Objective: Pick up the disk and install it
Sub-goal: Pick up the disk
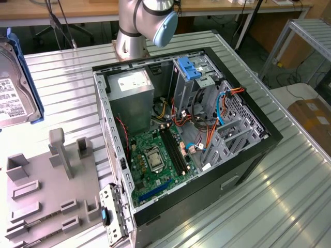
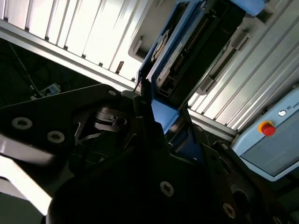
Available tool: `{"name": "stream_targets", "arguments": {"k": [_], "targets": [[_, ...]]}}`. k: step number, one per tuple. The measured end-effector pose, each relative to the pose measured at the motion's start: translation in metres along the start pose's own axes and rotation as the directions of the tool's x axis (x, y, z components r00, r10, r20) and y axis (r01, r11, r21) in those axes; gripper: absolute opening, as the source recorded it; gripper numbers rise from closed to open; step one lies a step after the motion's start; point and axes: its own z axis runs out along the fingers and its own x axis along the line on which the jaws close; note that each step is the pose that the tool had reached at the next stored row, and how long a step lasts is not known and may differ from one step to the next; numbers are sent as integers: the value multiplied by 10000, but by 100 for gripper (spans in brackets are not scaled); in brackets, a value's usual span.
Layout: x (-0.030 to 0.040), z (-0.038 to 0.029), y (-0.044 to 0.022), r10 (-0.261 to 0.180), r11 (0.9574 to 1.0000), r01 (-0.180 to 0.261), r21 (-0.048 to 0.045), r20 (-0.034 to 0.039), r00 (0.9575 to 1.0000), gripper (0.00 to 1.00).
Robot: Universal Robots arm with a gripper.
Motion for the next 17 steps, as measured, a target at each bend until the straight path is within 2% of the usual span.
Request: {"name": "stream_targets", "arguments": {"k": [2, 5, 9, 13, 17], "targets": [[3, -63, -2, -2, 10000, 2, -1, -7, 10000, 37], [9, -235, -4, -1, 10000, 1, 0, -12, 10000, 37], [14, -364, -6, -1, 10000, 1, 0, -17, 10000, 37], [23, -603, -10, -1, 10000, 1, 0, -25, 10000, 37], [30, -779, -13, -1, 10000, 1, 0, -29, 10000, 37]]}}
